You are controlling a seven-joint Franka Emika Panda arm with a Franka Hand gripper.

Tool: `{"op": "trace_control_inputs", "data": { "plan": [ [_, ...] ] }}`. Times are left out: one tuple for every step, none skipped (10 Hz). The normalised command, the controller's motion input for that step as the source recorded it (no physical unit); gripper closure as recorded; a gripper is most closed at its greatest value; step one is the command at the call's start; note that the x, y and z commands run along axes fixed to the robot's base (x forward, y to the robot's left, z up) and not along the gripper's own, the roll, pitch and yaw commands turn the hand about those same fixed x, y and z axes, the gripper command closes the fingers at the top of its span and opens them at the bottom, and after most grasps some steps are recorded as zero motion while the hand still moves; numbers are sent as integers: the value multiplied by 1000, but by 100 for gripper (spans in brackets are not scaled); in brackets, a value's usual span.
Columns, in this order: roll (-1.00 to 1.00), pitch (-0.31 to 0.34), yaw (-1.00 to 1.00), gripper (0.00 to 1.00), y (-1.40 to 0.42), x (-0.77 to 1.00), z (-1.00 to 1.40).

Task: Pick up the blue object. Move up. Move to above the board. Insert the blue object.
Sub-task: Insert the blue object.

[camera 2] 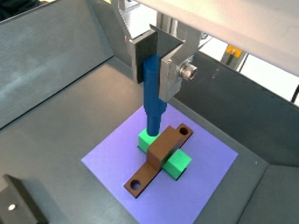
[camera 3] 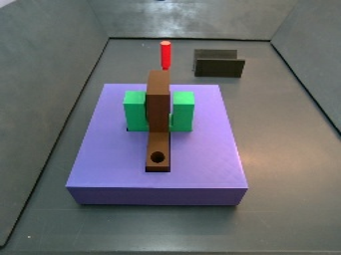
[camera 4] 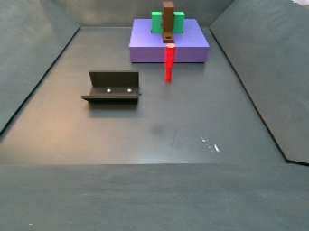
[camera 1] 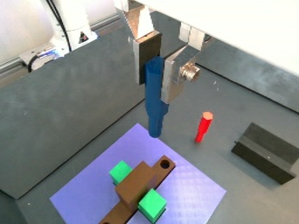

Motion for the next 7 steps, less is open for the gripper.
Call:
{"op": "trace_control_inputs", "data": {
  "plan": [
    [-159,-43,0,100,-637,-3,-143],
    [-119,-66,117,100,-829,0,-289],
    [-84,0,86,100,-840,0,-477],
    [6,0,74,100,-811,0,-409],
    [0,0,0,100,-586,109,-397],
    [50,-16,0,100,-543,9,-360],
    [116,0,9,100,-477,131,-400]
  ]
}}
